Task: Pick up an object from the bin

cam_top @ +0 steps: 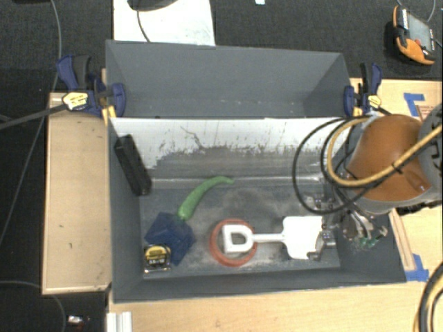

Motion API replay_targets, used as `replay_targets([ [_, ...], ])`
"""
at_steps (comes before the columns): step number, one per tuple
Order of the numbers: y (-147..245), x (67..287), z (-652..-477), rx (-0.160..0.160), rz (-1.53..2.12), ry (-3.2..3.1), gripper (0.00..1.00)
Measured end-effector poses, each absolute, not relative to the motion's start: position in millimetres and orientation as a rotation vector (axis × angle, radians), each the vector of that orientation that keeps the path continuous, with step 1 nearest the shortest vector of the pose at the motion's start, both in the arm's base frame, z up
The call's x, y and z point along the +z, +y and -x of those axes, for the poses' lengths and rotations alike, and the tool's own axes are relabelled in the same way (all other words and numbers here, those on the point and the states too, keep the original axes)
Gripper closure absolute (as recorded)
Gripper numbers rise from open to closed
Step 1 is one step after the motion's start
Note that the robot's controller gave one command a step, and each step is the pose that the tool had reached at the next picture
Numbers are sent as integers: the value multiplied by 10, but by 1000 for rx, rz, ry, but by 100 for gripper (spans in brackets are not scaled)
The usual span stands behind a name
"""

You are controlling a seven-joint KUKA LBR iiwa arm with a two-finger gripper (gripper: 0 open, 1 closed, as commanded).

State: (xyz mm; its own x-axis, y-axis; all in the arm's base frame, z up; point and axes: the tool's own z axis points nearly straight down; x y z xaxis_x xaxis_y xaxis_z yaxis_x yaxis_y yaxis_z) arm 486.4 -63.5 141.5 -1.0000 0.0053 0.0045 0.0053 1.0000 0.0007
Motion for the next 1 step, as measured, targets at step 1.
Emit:
replay_targets([
  [1, -633, 1447, -4884, 1, 1, -3144, 0],
])
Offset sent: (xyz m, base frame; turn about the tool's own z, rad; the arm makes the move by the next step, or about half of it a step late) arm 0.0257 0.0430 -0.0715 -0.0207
